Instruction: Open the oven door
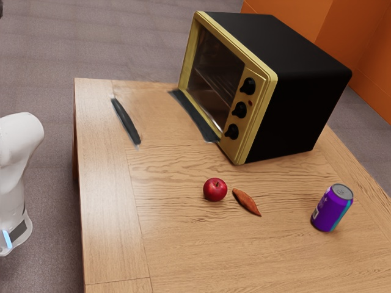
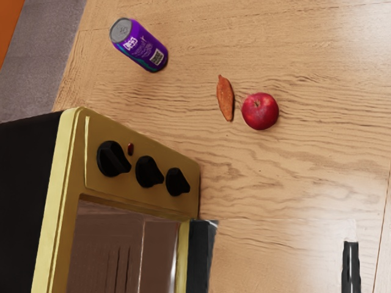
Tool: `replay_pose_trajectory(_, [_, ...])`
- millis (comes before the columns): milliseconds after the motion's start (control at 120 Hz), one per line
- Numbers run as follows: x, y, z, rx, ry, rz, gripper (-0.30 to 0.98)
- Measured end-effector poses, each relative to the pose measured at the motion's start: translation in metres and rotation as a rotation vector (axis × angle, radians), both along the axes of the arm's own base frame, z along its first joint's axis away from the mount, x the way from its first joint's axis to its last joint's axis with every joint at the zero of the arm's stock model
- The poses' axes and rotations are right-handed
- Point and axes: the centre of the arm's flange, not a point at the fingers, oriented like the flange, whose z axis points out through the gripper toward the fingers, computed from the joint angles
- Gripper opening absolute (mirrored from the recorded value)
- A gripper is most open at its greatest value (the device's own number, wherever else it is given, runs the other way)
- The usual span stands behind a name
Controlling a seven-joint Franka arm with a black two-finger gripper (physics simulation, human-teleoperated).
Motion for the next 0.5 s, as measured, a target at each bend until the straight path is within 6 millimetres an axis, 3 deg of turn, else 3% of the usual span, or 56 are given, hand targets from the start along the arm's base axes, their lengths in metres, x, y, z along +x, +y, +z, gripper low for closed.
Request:
replay_pose_trajectory(58, [0.053,-0.068,0.024,0.079,0.032,0.038,0.68])
replay_pose_trajectory(117, [0.113,-0.122,0.018,0.141,0.069,0.082,0.68])
replay_pose_trajectory(192, [0.199,-0.143,-0.035,0.142,0.209,0.165,0.68])
replay_pose_trajectory(258, [0.248,-0.166,-0.073,0.16,0.277,0.208,0.68])
replay_pose_trajectory(342, [0.281,-0.202,-0.103,0.181,0.31,0.209,0.68])
replay_pose_trajectory(400, [0.289,-0.223,-0.117,0.194,0.324,0.202,0.68])
replay_pose_trajectory(458, [0.283,-0.22,-0.125,0.145,0.338,0.169,0.68])
replay_pose_trajectory(500, [0.294,-0.217,-0.138,0.113,0.358,0.129,0.68])
